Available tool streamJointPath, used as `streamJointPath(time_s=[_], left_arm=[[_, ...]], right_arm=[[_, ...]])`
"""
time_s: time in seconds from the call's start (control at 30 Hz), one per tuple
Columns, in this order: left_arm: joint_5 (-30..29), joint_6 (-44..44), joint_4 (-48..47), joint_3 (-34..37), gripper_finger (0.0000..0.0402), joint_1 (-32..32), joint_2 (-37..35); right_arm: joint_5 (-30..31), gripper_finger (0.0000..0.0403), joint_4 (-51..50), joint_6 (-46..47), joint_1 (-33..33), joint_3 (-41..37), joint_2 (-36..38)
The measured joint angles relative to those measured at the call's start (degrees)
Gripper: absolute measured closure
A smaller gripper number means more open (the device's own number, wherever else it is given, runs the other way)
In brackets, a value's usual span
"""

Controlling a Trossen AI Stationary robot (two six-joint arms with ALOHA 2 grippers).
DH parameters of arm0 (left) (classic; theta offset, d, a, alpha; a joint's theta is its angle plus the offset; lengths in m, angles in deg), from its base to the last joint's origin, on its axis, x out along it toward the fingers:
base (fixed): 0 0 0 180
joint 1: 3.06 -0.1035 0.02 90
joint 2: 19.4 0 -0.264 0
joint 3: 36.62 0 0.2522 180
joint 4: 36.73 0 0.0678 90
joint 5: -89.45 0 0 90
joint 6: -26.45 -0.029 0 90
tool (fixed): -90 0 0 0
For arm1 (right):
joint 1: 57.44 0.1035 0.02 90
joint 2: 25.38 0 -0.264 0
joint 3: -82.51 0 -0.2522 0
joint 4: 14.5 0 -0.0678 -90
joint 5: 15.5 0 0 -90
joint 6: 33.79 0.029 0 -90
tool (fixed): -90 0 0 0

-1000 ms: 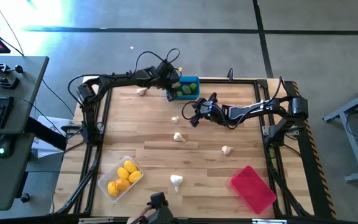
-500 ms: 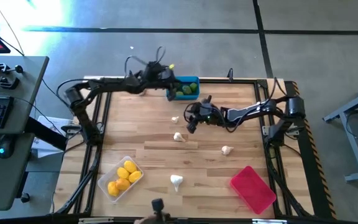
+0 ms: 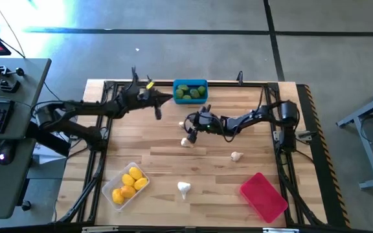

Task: Sort produce into baskets
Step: Put the garlic into the red bin

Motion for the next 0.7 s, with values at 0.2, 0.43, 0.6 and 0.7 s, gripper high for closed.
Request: streamJointPath(time_s=[0.2,0.43,0.6,0.7], left_arm=[[-0.03,2.62,9.4,9.87,0.0401,1.81,-5.94],[-0.54,5.65,14.24,17.9,0.0401,2.34,-11.28],[-0.62,7.59,16.75,21.78,0.0401,2.32,-13.68],[-0.66,7.91,16.94,23.19,0.0401,2.32,-14.76]], right_arm=[[-0.53,0.0167,-8.02,0.43,-0.58,5.5,-3.44],[-2.57,0.018,-15.5,2.84,-2.21,9.9,-5.19],[-4.35,0.0251,-17.39,2.99,-3.13,10.67,-5.47],[-5.81,0.0312,-17.22,2.51,-3.26,10.84,-5.47]])
